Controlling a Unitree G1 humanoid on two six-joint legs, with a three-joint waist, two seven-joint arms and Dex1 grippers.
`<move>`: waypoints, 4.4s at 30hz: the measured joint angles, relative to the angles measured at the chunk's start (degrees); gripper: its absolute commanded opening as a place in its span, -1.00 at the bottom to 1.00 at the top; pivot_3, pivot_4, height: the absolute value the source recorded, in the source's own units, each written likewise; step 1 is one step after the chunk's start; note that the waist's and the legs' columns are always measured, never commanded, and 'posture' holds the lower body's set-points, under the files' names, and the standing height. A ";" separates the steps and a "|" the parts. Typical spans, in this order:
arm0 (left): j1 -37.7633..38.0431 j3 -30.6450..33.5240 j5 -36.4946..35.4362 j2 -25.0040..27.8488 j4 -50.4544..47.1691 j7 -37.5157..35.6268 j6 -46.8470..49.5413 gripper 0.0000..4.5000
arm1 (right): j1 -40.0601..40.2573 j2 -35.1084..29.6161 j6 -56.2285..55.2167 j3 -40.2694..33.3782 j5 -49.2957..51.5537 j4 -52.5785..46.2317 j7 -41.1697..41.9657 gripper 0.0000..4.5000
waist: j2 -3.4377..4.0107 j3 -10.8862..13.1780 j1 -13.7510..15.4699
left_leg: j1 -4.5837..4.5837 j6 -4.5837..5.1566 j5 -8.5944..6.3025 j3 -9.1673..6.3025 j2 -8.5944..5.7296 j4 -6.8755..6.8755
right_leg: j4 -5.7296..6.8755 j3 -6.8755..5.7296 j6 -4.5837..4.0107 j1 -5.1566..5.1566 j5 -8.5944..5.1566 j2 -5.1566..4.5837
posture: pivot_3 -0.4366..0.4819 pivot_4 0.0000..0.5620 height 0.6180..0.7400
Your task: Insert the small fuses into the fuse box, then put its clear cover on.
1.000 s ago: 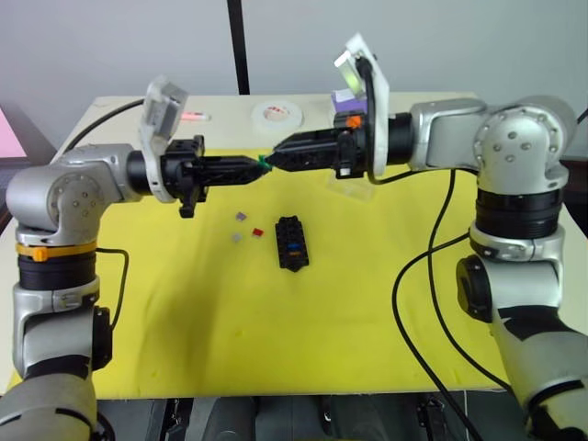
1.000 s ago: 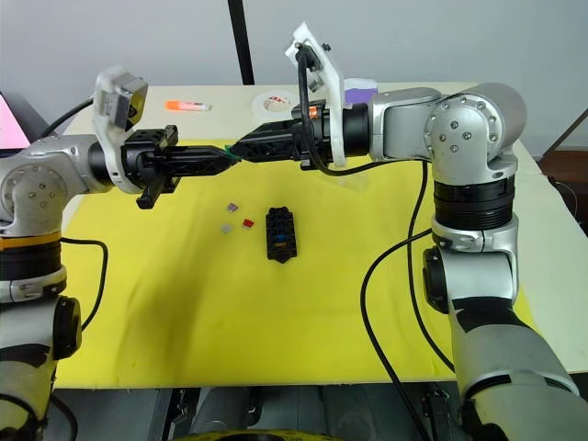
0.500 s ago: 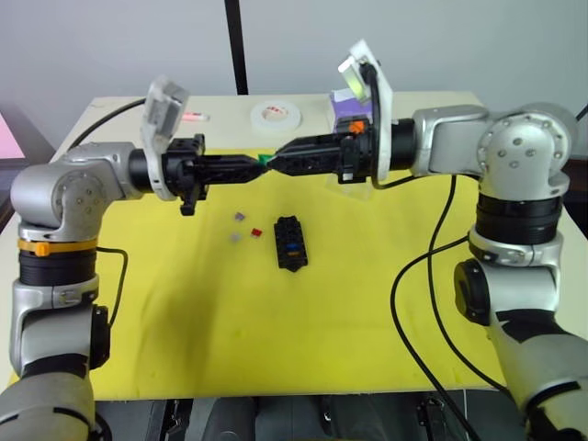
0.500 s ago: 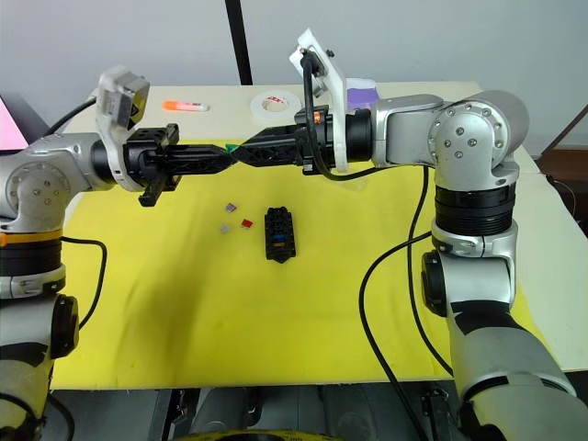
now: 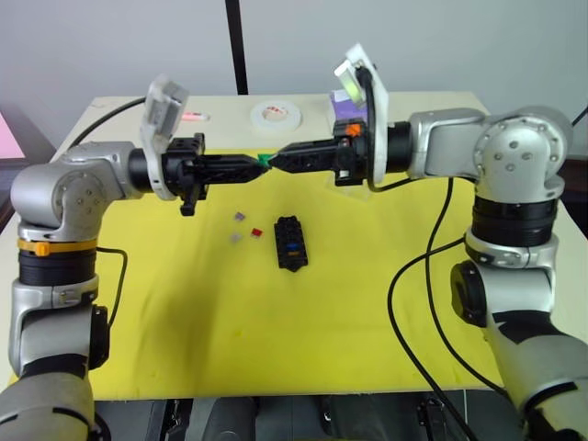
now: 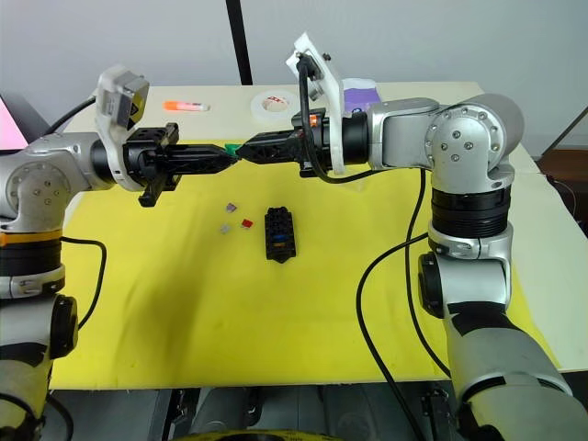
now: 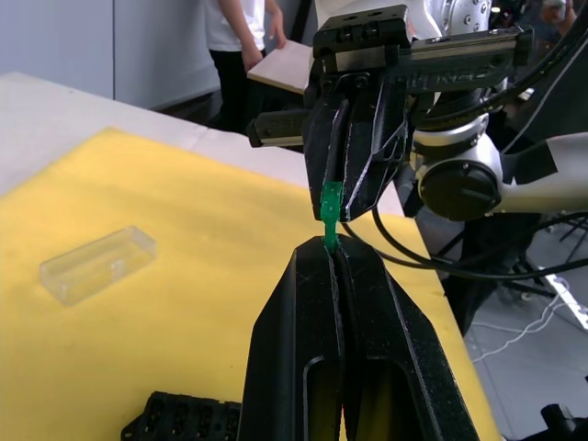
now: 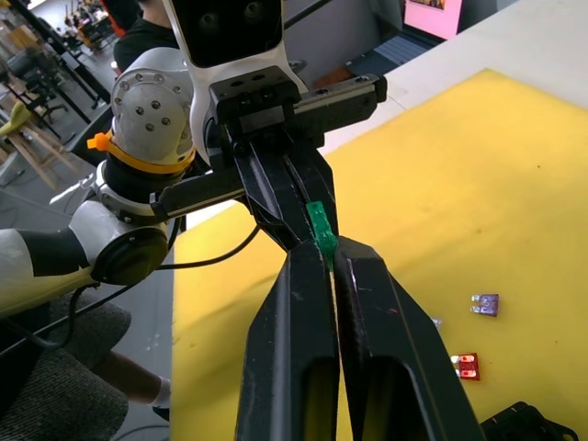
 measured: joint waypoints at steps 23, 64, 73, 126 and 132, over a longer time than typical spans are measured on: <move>7.69 -3.05 6.12 8.23 -0.74 -1.59 -6.97 0.99 | 12.72 -5.93 -30.61 7.92 -13.26 -0.42 19.02 -1.00 | 0.00 0.00 -0.11 | -0.01 0.00 0.00 0.05 0.00 -0.04 | -0.17 0.01 0.02 0.01 -0.01 0.01 | -0.05 -0.47 1.00; 25.15 -8.42 13.66 10.36 -12.27 0.15 -16.60 0.99 | 19.03 -0.62 -70.13 19.90 -40.89 26.08 39.29 -1.00 | 0.01 0.01 0.05 | -0.01 0.00 0.00 0.05 0.01 -0.03 | -0.22 0.02 0.01 0.03 0.00 0.01 | -0.05 -0.47 1.00; 25.14 -8.42 13.66 10.36 -12.26 0.23 -16.60 0.99 | 19.36 -0.45 -70.15 19.90 -41.39 26.28 39.39 -1.00 | 0.01 0.01 0.05 | -0.01 0.00 0.00 0.05 0.01 -0.03 | -0.22 0.02 0.01 0.03 0.00 0.01 | -0.05 -0.47 1.00; 25.78 -8.58 16.82 9.29 -7.99 0.06 -20.59 0.99 | 19.82 0.32 -78.83 21.13 -48.21 28.48 39.65 -1.00 | 0.00 -0.01 0.01 | 0.32 0.00 0.00 0.06 0.01 -0.06 | -0.21 0.03 0.00 0.35 0.00 0.01 | -0.05 -0.47 1.00; 25.78 -8.58 17.51 9.29 -7.51 -0.18 -20.78 0.99 | 20.22 0.38 -77.70 20.29 -47.34 28.35 39.99 -1.00 | 0.00 -0.01 0.05 | 0.48 0.00 0.00 0.06 0.01 -0.07 | -0.22 0.03 0.00 0.52 -0.01 0.00 | -0.05 -0.47 1.00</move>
